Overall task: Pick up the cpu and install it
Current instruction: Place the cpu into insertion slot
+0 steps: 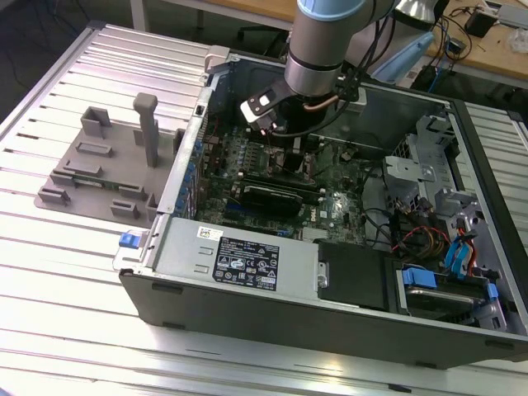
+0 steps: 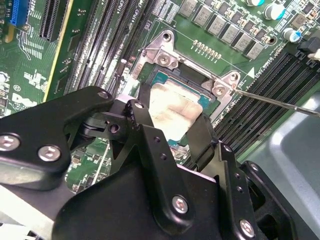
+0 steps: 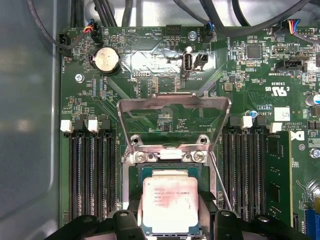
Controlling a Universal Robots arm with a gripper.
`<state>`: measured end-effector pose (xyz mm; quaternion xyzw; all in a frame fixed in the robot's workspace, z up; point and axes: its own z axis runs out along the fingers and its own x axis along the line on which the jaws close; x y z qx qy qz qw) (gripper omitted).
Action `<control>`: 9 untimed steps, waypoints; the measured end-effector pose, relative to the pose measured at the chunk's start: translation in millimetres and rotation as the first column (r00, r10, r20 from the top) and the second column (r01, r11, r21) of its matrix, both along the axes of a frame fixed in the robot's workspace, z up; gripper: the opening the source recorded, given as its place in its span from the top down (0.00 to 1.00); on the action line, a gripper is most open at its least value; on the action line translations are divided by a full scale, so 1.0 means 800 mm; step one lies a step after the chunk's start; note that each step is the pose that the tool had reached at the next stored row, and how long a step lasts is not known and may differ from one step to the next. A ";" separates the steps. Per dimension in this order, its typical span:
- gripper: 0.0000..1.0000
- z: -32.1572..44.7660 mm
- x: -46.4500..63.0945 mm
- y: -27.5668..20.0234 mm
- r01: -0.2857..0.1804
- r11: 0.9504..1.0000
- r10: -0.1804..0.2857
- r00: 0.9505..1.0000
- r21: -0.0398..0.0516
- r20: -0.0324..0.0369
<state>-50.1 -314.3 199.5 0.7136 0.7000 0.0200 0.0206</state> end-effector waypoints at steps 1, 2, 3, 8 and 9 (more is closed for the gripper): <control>0.46 0.0000 0.000 -0.0001 0.000 1.000 0.000 1.000 0.000 0.000; 0.46 0.0001 0.000 -0.0003 0.000 1.000 0.000 1.000 -0.001 0.000; 0.45 0.0001 0.000 -0.0003 0.000 1.000 0.000 1.000 0.000 0.000; 0.38 0.0078 0.000 -0.0004 0.000 1.000 0.000 1.000 0.000 0.000; 0.38 0.0156 0.000 -0.0003 0.000 1.000 0.000 1.000 0.000 0.000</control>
